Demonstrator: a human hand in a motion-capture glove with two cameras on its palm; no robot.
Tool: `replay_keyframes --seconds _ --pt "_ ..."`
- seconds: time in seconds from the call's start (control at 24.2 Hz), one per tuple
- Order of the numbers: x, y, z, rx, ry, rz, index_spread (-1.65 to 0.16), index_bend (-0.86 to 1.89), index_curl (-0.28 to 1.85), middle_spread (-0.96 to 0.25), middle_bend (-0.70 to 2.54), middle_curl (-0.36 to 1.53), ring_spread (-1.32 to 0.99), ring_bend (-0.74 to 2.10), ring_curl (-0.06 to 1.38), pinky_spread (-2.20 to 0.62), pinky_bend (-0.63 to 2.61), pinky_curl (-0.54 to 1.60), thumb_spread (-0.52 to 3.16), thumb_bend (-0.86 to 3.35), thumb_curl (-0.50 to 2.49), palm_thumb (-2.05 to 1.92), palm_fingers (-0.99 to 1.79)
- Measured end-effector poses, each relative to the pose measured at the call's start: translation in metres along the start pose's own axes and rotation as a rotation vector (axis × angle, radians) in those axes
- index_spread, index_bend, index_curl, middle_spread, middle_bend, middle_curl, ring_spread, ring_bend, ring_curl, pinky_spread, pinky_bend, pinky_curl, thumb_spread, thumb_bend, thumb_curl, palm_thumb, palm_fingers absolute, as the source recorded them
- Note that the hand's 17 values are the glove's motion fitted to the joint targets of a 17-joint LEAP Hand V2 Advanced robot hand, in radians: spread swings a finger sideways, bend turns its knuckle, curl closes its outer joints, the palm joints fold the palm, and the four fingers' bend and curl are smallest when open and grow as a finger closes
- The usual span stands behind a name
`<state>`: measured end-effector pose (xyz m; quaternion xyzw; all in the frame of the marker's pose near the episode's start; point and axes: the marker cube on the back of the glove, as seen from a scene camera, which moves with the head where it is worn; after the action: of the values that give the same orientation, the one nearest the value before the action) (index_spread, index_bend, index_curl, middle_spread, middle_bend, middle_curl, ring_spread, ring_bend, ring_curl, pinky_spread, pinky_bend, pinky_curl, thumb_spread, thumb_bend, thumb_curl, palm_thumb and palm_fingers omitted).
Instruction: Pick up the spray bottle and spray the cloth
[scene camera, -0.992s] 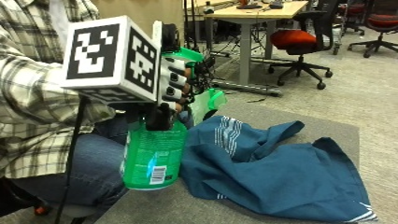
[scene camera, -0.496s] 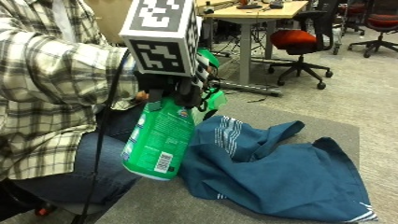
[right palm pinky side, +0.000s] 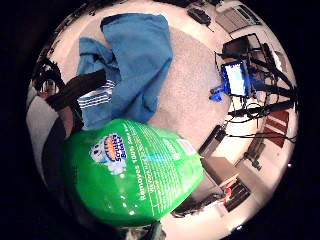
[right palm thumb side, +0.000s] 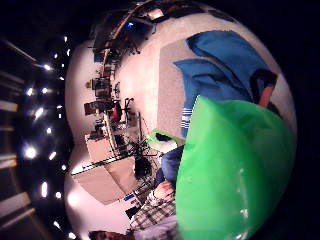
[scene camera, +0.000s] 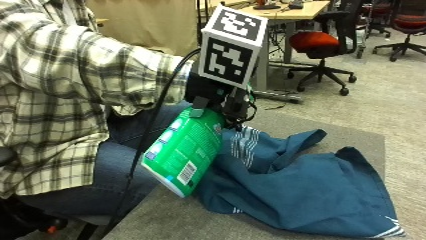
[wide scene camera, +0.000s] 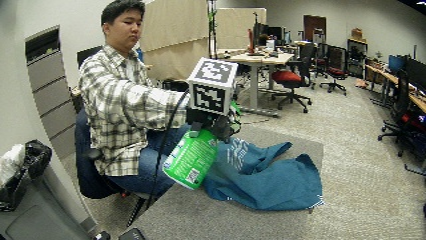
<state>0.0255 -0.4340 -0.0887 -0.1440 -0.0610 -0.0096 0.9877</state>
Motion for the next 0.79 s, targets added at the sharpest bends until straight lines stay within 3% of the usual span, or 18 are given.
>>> replay_keyframes --seconds 0.79 --pt "-0.021 -0.047 0.055 -0.227 0.304 0.1 -0.28 0.36 0.58 -0.15 0.56 0.51 -0.22 0.55 0.47 -0.17 0.4 0.37 0.19 -0.03 0.81 1.01 1.33"
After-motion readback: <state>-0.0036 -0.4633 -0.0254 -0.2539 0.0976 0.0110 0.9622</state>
